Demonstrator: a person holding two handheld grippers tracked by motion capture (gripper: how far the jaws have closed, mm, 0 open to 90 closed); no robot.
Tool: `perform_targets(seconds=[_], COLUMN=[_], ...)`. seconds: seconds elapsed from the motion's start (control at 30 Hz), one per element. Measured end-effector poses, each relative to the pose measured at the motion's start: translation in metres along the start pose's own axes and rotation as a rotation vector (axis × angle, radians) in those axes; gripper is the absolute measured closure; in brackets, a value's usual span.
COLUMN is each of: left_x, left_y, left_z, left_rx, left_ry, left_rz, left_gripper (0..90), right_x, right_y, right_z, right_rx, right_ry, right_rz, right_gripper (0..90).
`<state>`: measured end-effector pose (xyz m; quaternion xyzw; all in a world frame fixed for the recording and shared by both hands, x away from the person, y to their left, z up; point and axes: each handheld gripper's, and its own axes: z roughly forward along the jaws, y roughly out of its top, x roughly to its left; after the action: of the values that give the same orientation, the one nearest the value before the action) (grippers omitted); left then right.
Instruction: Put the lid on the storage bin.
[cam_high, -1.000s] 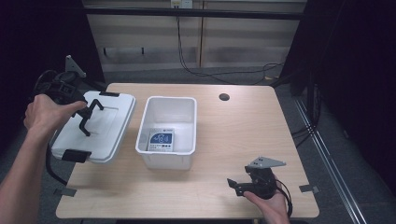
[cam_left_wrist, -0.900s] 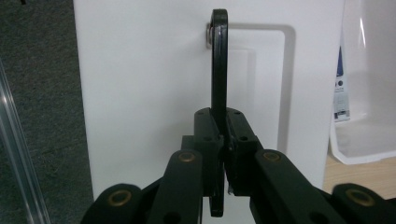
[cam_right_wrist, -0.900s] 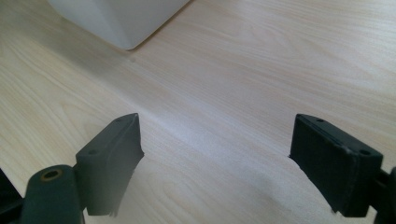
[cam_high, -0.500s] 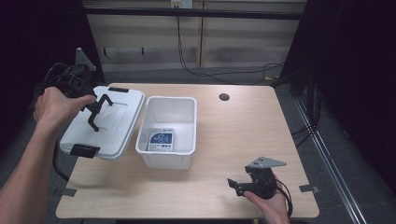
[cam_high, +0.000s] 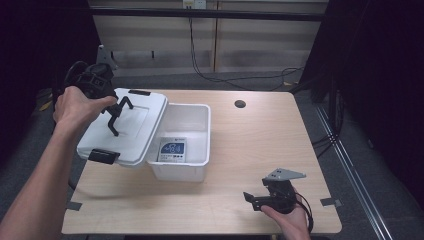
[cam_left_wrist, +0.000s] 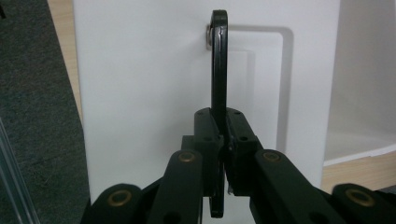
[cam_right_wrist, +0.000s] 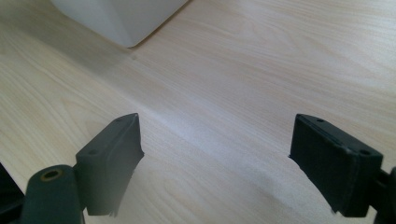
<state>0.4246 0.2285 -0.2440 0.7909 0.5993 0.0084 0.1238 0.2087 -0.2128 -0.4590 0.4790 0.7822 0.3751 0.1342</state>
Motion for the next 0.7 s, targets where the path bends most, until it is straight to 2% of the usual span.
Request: perform_targets(seconds=[0.17, 0.23, 0.53, 0.7], left_x=[-0.005, -0.007, -0.021, -0.034], left_y=[0.003, 0.004, 0.010, 0.013], left_z=[0.001, 0.000, 0.004, 0.010], left_rx=[0.005, -0.003, -0.010, 0.005], left_ry=[-0.001, 0.002, -0.015, 0.008], left_rz=[-0.013, -0.035, -0.042, -0.069], left_gripper=[85.1, 85.1, 85.1, 85.1], right_x=[0.000, 0.000, 0.000, 0.000], right_y=[0.000, 0.000, 0.000, 0.000], right_z=[0.000, 0.000, 0.000, 0.000], right_rx=[0.001, 0.001, 0.002, 0.004], right_ry=[0.000, 0.001, 0.003, 0.004], right_rz=[0.003, 0.004, 0.005, 0.006], right_gripper=[16.0, 16.0, 16.0, 16.0])
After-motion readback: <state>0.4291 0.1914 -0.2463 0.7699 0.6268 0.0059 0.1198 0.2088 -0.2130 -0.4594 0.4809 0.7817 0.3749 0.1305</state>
